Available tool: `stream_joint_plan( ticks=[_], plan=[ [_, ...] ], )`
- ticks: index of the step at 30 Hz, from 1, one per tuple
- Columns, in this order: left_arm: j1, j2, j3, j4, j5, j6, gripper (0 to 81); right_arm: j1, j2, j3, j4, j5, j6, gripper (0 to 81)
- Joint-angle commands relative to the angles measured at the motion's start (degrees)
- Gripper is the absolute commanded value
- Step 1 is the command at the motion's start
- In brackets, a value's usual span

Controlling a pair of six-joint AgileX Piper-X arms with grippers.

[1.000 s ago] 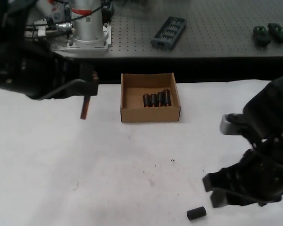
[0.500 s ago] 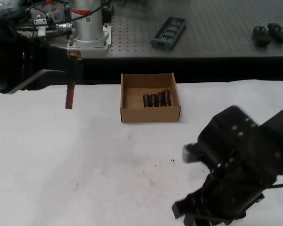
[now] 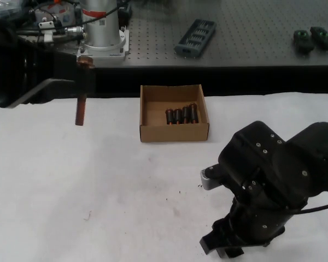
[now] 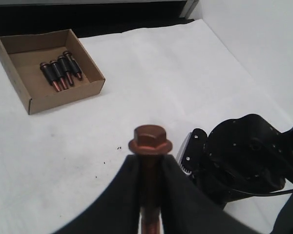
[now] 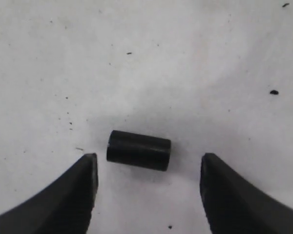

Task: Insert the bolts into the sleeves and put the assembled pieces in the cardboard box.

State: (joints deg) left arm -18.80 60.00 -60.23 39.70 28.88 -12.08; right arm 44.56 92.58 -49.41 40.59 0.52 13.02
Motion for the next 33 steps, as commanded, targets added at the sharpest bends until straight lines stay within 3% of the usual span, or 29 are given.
stream_joint_plan(
  ticks=[1,18,24,33],
  plan=[
    [0.1,-0.7,-0.2,-0.8,0.1,-1.0,0.6,0.3,1.4,-0.6,0.0,-1.3,0.2,46.3],
    [0.1,-0.7,-0.2,-0.8,0.1,-1.4,0.6,0.3,5.2,-3.0,-1.9,-0.5,1.8,42.9],
    [0.1,-0.8,-0.2,-0.8,0.1,-2.0,0.6,0.3,5.2,-3.0,0.1,-0.5,2.8,30.2],
    [0.1,-0.8,-0.2,-0.8,0.1,-2.1,0.6,0.3,5.2,-3.0,-0.5,-1.1,1.3,25.2]
  ],
)
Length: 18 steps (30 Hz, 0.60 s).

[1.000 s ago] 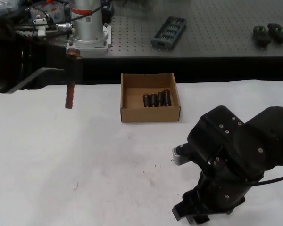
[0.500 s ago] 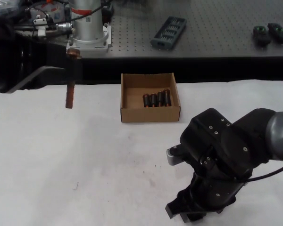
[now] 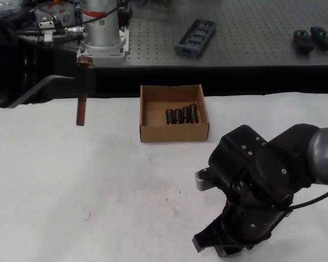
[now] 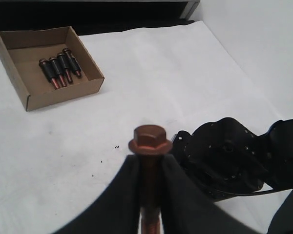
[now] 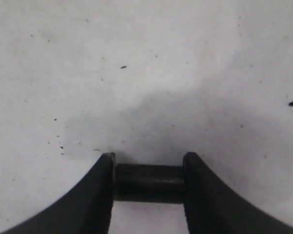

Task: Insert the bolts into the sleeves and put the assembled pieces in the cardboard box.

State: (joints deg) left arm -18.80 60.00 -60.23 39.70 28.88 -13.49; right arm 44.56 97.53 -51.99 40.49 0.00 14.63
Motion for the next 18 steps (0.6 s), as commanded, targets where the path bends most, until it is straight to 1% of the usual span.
stream_joint_plan(
  ticks=[1,3,8,10,12,13,15,18],
  plan=[
    [0.1,-0.8,-0.2,-0.8,0.1,-0.7,0.6,0.3,0.3,-0.5,-1.2,-0.6,-2.6,23.9],
    [0.1,-0.8,-0.2,-0.8,0.1,-0.7,0.6,0.3,0.3,-0.5,-3.7,-1.0,-12.0,21.5],
    [0.1,-0.8,-0.2,-0.8,0.1,-0.7,0.6,0.1,0.3,-2.3,-4.4,-1.0,-32.6,21.8],
    [0.1,-0.8,-0.2,-0.8,0.1,-0.7,0.6,0.1,0.3,-2.4,-4.7,-1.3,-45.3,21.8],
    [0.1,-0.8,-0.2,-0.8,0.1,-0.7,0.6,0.0,0.3,-2.4,-5.1,-0.4,-56.4,21.8],
    [0.1,-0.8,-0.2,-0.8,0.5,-0.7,0.6,-0.3,0.5,-2.4,-5.9,0.5,-59.9,21.8],
    [0.1,-0.8,-0.2,-0.8,1.5,-0.8,0.6,-0.9,1.0,-2.4,-9.5,3.2,-62.8,21.8],
    [0.1,-1.0,-0.2,-0.8,3.3,-1.1,0.6,-2.1,1.8,-2.7,-14.7,7.2,-63.5,21.8]
  ],
)
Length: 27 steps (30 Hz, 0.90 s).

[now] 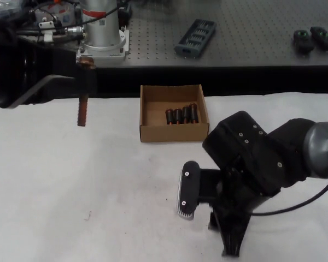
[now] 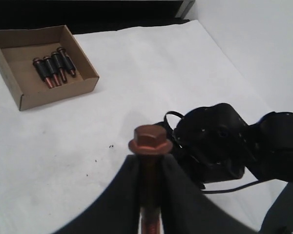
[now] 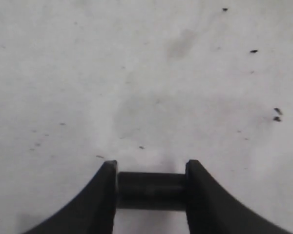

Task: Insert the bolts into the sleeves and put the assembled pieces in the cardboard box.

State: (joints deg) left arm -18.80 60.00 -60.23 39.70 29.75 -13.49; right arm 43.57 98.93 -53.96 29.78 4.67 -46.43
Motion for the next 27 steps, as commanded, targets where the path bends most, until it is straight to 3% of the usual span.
stream_joint_plan(
  ticks=[1,4,8,10,14,18,20,25,27],
  plan=[
    [0.1,-1.0,-0.2,-0.8,2.9,-1.1,0.6,-1.5,0.4,-0.9,-5.1,3.8,-2.3,21.8],
    [0.1,-1.0,-0.2,-0.6,3.1,-1.1,0.6,-2.1,0.5,-1.7,-8.2,6.7,-1.3,21.8],
    [0.1,-1.0,-0.2,-0.4,3.1,-1.1,0.6,-2.2,0.5,-2.5,-13.3,8.8,8.3,22.3],
    [0.1,-1.0,-0.2,-0.4,3.1,-1.2,0.6,-2.2,0.5,-2.9,-13.4,8.0,10.8,28.6],
    [0.1,-1.0,-0.2,-0.4,3.1,-1.5,0.6,-2.2,0.5,-2.9,-12.8,7.5,11.3,50.5],
    [0.1,-1.0,-0.2,-0.4,3.1,-1.5,0.6,-2.1,0.5,-2.9,-9.1,10.9,13.3,47.1],
    [0.1,-1.0,-0.2,-0.4,3.1,-1.3,0.6,-2.1,-0.5,-2.9,-7.4,11.1,21.0,42.8],
    [0.1,-1.0,-0.2,-0.4,3.1,-0.9,0.6,-2.2,-4.4,-4.7,-7.2,0.5,60.7,36.3],
    [0.1,-1.0,-0.2,-0.4,3.1,-0.9,0.6,-2.5,-4.5,-5.9,-7.1,-3.9,71.9,34.2]
  ],
)
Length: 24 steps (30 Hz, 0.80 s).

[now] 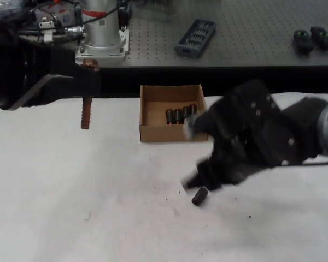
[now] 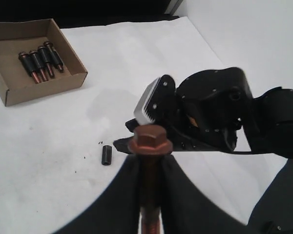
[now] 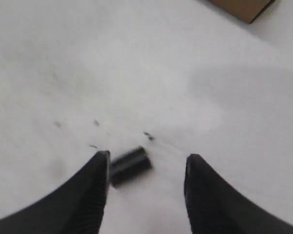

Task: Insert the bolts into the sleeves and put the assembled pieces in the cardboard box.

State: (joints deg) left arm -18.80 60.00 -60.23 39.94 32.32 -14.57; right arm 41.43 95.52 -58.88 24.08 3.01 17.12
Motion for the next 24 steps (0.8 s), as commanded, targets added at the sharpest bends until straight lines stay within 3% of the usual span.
stream_joint_plan(
  ticks=[1,5,13,24],
  plan=[
    [0.1,-1.0,-0.2,-0.6,0.5,0.2,0.6,-0.3,-0.9,-1.4,-1.1,-3.6,13.0,32.6],
    [0.1,-1.0,-0.2,-0.6,0.5,0.2,0.6,-0.1,0.5,-1.5,1.9,-5.3,22.7,27.5],
    [0.1,-1.0,-0.2,-0.6,0.6,0.1,0.6,0.0,3.8,-1.3,3.2,-5.4,37.8,27.5],
    [0.1,-1.0,-0.2,-0.6,3.2,0.0,0.6,-1.0,6.9,-3.2,3.6,-5.2,41.8,27.5]
  ],
)
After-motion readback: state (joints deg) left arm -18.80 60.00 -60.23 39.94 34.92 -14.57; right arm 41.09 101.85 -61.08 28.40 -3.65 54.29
